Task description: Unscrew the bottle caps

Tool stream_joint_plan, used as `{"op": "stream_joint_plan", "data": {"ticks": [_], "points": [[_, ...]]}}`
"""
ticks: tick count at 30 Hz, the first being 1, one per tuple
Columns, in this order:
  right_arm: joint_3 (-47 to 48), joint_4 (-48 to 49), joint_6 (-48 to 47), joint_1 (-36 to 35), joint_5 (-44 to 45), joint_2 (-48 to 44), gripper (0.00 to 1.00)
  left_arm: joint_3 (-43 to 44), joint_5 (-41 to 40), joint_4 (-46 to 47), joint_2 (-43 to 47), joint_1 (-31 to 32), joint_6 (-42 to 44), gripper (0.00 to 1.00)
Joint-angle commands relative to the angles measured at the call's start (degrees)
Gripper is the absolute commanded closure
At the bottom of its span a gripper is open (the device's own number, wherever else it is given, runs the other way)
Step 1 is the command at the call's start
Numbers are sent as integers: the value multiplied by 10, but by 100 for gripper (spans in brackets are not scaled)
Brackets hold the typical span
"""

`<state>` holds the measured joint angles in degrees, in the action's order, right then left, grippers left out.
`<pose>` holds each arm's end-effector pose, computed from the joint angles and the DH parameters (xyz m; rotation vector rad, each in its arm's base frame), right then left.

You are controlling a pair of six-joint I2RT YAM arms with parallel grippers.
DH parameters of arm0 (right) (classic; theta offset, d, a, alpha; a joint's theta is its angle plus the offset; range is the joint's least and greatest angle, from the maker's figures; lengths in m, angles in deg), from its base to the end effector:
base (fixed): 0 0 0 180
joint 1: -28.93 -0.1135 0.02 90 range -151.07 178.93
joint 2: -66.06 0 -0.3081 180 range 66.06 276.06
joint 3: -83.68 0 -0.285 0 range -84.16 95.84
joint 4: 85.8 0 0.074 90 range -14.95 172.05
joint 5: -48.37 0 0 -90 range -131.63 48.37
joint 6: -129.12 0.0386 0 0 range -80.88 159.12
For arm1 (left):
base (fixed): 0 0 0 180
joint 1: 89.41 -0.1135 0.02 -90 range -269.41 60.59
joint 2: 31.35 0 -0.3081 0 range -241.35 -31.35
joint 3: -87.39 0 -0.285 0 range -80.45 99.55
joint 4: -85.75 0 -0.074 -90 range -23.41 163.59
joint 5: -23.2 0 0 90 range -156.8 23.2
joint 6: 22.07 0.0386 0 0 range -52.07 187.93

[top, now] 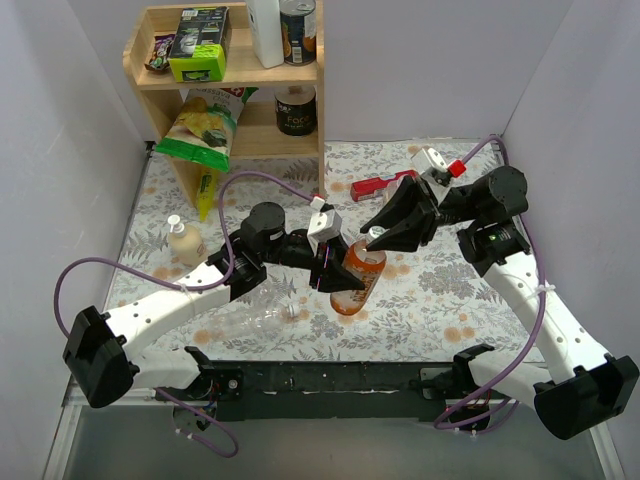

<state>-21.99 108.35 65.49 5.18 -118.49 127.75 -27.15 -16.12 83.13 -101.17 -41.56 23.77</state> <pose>0.1916 0.1254 0.4844 -1.2759 1.0371 1.4179 0.1762 -0.2392 0.3691 0.8601 1.8800 -1.8412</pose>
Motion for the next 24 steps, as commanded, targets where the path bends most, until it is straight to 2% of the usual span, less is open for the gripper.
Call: {"op": "stream_joint_plan", "data": {"ticks": [1, 8, 14, 15, 17, 20, 21, 24], "points": [[14, 137, 60, 10, -86, -13, 99, 8, 38, -29, -7, -5, -6, 71], [0, 139, 65, 12, -71, -7, 99, 8, -40, -46, -8, -7, 1, 71], [-12, 140, 62, 23, -56, -14, 98, 6, -11, -31, -9, -14, -10, 71], [-9, 130, 59, 26, -54, -15, 86, 7, -19, -32, -10, -14, -11, 71], [-1, 101, 46, 31, -46, -14, 74, 11, -41, -44, -12, -14, -10, 71], [1, 23, -8, 38, -16, -17, 50, 14, -87, -51, -9, -14, -13, 71], [3, -21, -37, 41, 5, -19, 35, 13, -117, -52, -8, -15, -13, 70], [8, -83, -82, 52, 54, -20, 27, 11, -153, -56, 0, -15, -10, 70]]}}
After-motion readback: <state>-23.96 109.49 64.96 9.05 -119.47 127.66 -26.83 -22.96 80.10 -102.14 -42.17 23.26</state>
